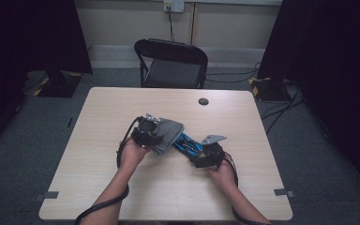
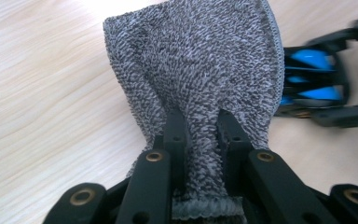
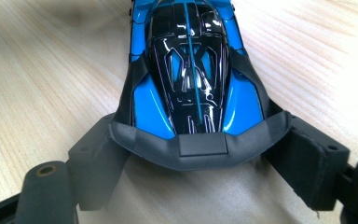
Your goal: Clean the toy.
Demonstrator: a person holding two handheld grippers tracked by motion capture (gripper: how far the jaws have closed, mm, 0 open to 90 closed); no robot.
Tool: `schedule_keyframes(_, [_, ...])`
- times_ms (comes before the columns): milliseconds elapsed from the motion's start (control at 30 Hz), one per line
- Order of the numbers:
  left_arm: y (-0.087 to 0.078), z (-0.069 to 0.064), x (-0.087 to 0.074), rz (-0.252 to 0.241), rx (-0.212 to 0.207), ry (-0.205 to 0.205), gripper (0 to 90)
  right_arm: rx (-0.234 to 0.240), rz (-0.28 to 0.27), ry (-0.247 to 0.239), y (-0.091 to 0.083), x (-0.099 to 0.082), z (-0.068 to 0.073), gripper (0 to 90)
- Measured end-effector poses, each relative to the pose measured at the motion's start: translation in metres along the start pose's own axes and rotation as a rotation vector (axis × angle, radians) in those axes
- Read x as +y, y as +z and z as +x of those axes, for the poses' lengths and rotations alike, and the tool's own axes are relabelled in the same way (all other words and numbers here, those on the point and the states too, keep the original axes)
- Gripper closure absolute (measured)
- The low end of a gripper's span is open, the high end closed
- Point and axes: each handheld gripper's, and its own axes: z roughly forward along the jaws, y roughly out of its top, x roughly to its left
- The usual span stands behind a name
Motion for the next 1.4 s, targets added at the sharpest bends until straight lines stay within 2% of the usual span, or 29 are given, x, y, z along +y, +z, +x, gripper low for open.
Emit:
schedule_keyframes(167, [-0.001, -0.018, 0.001, -0.004, -0.039, 0.044, 77.3, 0.0, 0.0, 0.0, 0.0, 0.0, 0.0, 21.7])
schedule_keyframes(500, [0.001, -0.046, -0.003, 0.001, -0.119, 0.086, 77.4, -0.001, 0.0, 0.0, 0.0, 0.0, 0.0, 21.7])
schedule_keyframes(800, [0.015, -0.069, -0.003, 0.018, -0.171, 0.132, 77.4, -0.002, -0.002, 0.0, 0.0, 0.0, 0.0, 21.6])
schedule_keyframes(933, [0.023, -0.073, -0.001, 0.049, -0.168, 0.145, 77.4, -0.002, -0.002, 0.0, 0.0, 0.0, 0.0, 21.7])
schedule_keyframes(1100, [0.032, -0.07, 0.0, 0.074, -0.151, 0.135, 77.3, -0.002, -0.002, 0.0, 0.0, 0.0, 0.0, 21.7])
schedule_keyframes(1233, [0.036, -0.068, 0.002, 0.091, -0.132, 0.144, 77.4, -0.001, -0.001, 0.002, 0.0, 0.0, 0.0, 21.7])
schedule_keyframes(1400, [0.038, -0.065, 0.004, 0.101, -0.129, 0.138, 77.3, -0.001, 0.0, 0.0, 0.0, 0.0, 0.0, 21.7])
